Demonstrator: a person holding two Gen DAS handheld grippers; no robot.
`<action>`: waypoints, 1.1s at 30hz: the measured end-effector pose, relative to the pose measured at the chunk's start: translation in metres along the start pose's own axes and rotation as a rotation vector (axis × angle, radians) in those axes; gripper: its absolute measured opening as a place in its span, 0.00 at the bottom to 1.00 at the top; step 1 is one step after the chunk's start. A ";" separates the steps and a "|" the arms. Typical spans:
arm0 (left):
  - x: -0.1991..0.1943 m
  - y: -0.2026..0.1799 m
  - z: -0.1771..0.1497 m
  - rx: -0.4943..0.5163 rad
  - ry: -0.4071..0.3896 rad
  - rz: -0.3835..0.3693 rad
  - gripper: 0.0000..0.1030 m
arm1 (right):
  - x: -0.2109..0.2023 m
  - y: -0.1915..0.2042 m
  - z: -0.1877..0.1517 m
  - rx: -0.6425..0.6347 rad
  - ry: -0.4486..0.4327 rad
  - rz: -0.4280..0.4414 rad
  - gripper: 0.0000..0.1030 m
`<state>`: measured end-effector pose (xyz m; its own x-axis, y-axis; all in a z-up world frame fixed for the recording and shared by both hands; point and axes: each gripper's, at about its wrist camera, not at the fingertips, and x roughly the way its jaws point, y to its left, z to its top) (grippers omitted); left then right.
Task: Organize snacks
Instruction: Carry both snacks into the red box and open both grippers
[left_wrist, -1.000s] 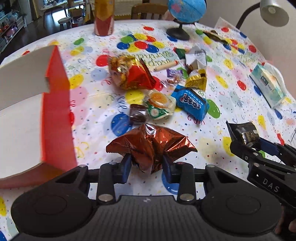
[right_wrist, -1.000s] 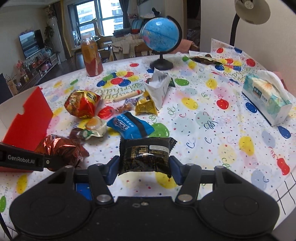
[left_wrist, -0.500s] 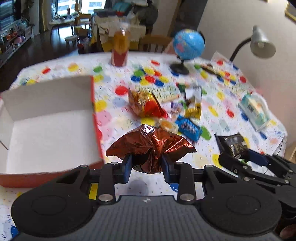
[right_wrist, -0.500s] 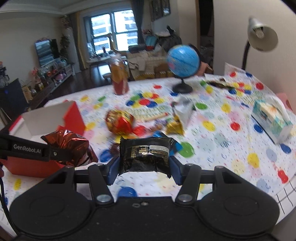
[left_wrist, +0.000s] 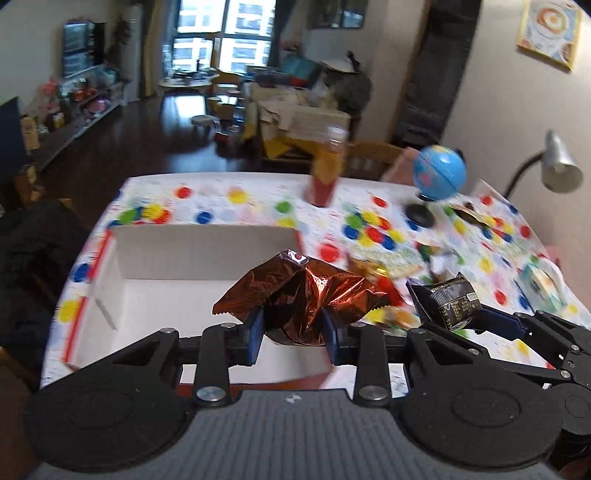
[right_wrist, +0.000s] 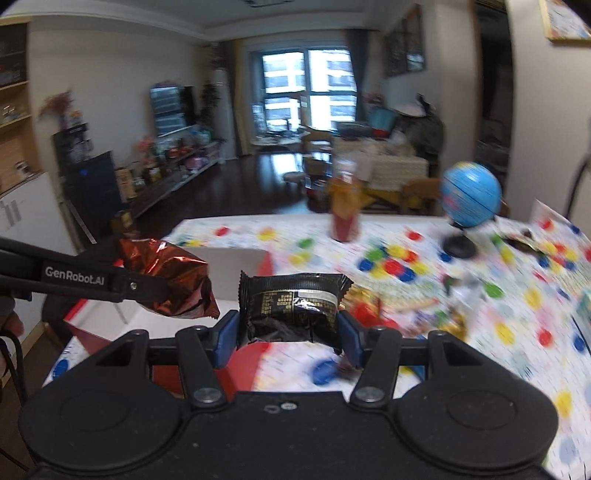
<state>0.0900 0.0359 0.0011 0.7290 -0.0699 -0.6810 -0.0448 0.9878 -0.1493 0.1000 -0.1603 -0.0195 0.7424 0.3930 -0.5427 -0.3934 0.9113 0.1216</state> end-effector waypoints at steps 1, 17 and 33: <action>0.000 0.007 0.002 -0.008 -0.004 0.018 0.32 | 0.006 0.006 0.005 -0.007 0.001 0.016 0.54; 0.061 0.083 0.001 -0.134 0.101 0.259 0.31 | 0.110 0.063 0.018 -0.184 0.137 0.216 0.54; 0.074 0.083 -0.022 -0.213 0.163 0.313 0.31 | 0.139 0.062 -0.001 -0.194 0.266 0.312 0.69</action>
<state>0.1248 0.1096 -0.0774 0.5406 0.1917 -0.8192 -0.4003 0.9150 -0.0500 0.1782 -0.0491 -0.0888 0.4174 0.5766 -0.7024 -0.6895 0.7044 0.1685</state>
